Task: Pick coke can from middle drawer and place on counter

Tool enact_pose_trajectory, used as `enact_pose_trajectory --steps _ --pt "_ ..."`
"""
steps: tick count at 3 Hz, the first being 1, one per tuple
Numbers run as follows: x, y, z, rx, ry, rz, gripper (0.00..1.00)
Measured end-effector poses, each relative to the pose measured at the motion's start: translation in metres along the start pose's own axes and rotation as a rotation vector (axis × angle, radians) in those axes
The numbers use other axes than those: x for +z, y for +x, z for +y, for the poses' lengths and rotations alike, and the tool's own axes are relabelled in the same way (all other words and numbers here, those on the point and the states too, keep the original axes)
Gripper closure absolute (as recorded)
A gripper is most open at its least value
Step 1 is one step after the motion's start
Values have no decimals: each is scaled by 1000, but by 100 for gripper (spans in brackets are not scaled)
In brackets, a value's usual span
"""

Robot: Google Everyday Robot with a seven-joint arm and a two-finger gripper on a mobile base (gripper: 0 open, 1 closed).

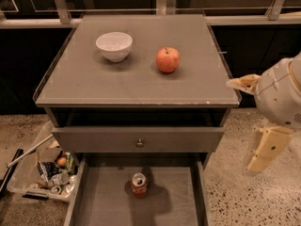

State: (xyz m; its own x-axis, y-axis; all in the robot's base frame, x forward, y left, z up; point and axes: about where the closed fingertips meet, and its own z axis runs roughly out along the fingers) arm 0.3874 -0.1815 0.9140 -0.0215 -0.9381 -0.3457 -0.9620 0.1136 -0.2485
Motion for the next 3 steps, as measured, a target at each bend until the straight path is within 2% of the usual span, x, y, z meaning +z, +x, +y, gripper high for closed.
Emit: enact_pose_trajectory --steps 1,2,3 --pt "32 -2 15 13 -27 -152 0" --pt "32 -2 15 13 -27 -152 0" --pt "54 -12 29 28 -58 -207 0"
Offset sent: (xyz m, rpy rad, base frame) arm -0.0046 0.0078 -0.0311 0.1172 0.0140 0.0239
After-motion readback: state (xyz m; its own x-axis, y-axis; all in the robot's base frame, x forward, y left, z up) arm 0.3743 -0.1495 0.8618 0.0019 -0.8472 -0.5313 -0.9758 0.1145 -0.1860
